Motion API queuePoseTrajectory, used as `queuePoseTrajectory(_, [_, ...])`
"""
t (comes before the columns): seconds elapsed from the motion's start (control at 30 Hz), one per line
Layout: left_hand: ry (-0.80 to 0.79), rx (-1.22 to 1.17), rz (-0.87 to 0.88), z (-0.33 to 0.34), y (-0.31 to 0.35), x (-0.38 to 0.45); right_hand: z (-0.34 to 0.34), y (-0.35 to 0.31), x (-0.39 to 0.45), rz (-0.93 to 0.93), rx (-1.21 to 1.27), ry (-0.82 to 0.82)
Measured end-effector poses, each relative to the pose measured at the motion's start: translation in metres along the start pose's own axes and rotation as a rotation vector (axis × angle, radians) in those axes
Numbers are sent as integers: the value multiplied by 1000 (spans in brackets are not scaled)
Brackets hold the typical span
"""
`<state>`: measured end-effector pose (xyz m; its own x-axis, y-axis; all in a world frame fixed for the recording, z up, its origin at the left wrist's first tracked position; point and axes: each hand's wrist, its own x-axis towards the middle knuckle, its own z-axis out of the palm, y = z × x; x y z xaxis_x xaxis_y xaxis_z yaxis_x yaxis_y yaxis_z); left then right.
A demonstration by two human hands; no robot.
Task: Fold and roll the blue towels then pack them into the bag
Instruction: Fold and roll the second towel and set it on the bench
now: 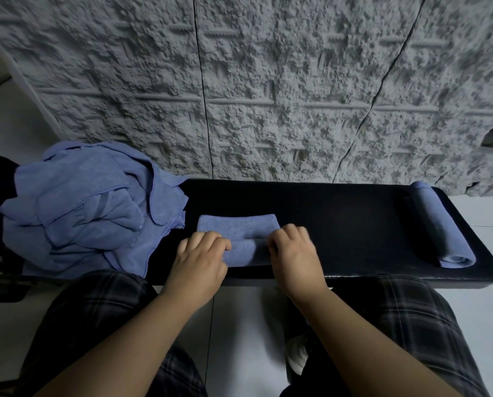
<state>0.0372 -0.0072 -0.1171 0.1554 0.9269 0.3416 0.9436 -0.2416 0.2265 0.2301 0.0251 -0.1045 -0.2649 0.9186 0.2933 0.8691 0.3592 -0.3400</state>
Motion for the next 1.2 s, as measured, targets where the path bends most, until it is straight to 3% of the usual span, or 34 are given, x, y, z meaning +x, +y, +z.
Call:
queuePoseTrajectory(0.23, [-76, 102, 17, 6, -1, -1, 5, -1, -2, -88, 86, -98])
queuePoseTrajectory(0.57, [-191, 16, -42, 0, -5, 9, 4, 11, 5, -72, 104, -260])
queuePoseTrajectory(0.8, [-336, -92, -47, -11, -3, 7, -16, 12, 7, 92, 348, -489])
queuePoseTrajectory(0.87, [-300, -72, -63, -12, -2, 3, -16, 10, 5, 146, 376, -508])
queuePoseTrajectory(1.03, [-27, -6, -23, -6, 11, -2, -8, 6, 9, 229, 353, -467])
queuePoseTrajectory(1.2, [34, 86, 62, -4, 27, -9, -5, 12, 12, 305, 413, -431])
